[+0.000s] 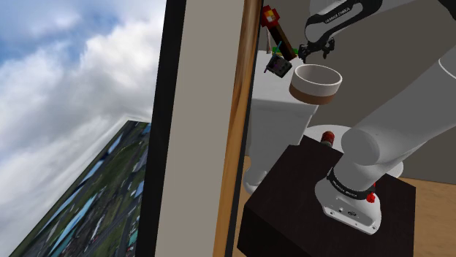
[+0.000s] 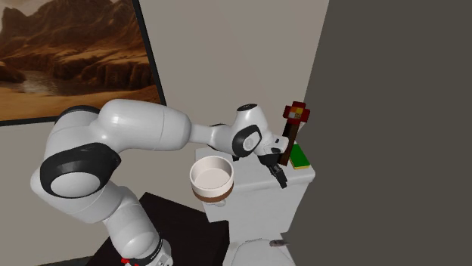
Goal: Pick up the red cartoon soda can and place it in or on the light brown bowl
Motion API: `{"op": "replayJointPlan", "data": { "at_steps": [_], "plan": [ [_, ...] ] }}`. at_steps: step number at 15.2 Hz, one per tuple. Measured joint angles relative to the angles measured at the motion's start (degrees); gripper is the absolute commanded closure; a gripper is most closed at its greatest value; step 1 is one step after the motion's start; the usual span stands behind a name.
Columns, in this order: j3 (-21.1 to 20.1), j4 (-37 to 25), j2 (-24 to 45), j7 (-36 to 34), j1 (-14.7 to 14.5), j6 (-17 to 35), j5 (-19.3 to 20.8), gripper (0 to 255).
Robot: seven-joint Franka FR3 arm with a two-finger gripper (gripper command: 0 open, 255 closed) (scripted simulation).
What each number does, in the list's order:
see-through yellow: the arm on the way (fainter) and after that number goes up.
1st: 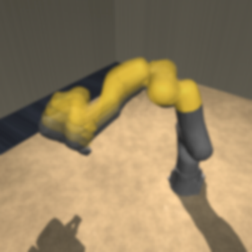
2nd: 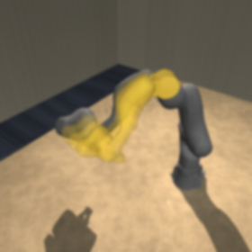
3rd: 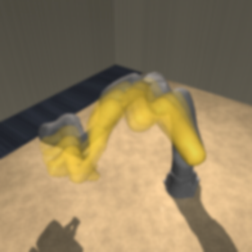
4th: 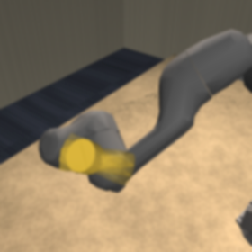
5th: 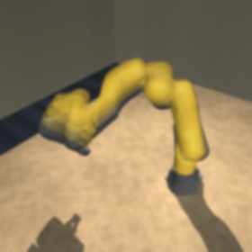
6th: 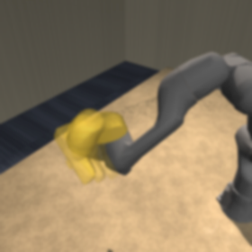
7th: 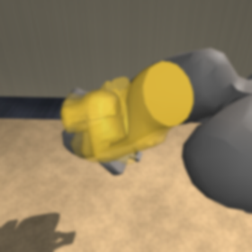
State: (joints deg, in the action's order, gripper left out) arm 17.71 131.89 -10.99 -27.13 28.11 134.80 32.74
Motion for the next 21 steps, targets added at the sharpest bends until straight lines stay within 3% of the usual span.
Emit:
{"op": "replayJointPlan", "data": {
  "at_steps": [1, 2, 11, 12, 16, 21],
  "plan": [
    [0.0, 0.0, 0.0, 0.0, 0.0, 0.01, 0.0, 0],
    [0.0, 0.0, 0.0, 0.0, 0.0, 0.01, 0.0, 255],
    [0.0, 0.0, 0.0, 0.0, 0.0, 0.01, 0.0, 255],
    [0.0, 0.0, 0.0, 0.0, 0.0, 0.01, 0.0, 0],
    [1.99, -0.87, 3.02, 2.19, 0.61, 1.75, -2.81, 0],
    [6.07, -2.76, 9.91, 8.91, 2.6, 5.96, -10.94, 0]
  ]
}}
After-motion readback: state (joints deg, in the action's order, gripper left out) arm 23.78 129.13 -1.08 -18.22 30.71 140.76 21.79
